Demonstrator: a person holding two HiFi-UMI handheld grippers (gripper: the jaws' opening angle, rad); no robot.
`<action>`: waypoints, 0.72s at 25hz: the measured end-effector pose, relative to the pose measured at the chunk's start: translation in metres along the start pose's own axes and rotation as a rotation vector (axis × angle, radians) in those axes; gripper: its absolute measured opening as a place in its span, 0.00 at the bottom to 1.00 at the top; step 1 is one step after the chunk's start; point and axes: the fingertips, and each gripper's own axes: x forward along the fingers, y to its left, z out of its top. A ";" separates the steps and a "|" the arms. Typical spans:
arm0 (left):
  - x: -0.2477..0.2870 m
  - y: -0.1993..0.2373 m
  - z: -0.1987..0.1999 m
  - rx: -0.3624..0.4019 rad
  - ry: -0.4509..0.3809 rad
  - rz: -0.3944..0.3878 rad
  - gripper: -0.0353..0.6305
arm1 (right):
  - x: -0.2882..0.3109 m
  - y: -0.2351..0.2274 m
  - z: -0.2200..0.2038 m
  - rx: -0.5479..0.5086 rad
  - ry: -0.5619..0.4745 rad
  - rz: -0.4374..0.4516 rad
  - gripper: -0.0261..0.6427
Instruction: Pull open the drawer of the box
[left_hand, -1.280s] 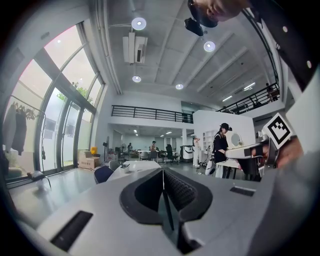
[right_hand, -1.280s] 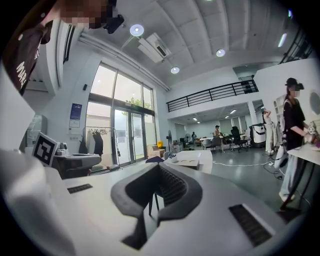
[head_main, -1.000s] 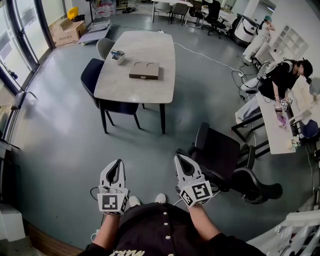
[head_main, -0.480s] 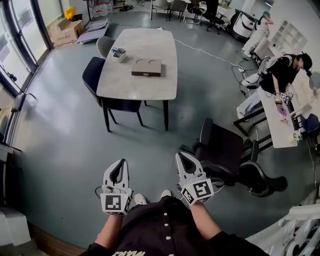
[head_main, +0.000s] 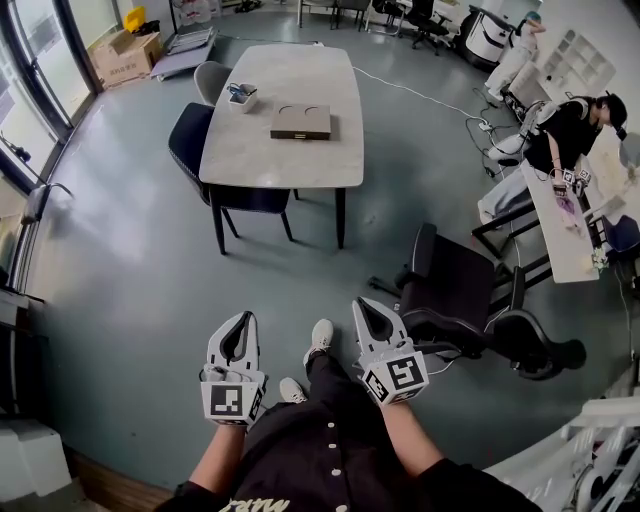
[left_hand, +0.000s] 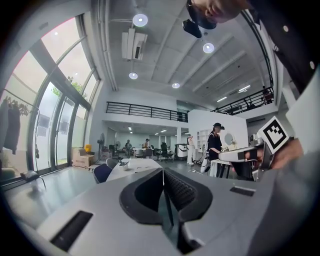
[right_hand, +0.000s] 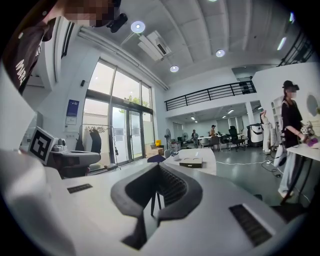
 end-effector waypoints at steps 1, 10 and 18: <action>0.004 0.002 0.000 0.000 0.000 -0.002 0.08 | 0.004 0.000 0.000 0.002 0.001 0.002 0.03; 0.051 0.026 0.000 -0.004 -0.003 0.011 0.08 | 0.059 -0.017 0.005 0.000 -0.015 0.037 0.03; 0.130 0.052 0.009 -0.001 0.004 0.031 0.08 | 0.134 -0.063 0.018 -0.007 -0.011 0.059 0.03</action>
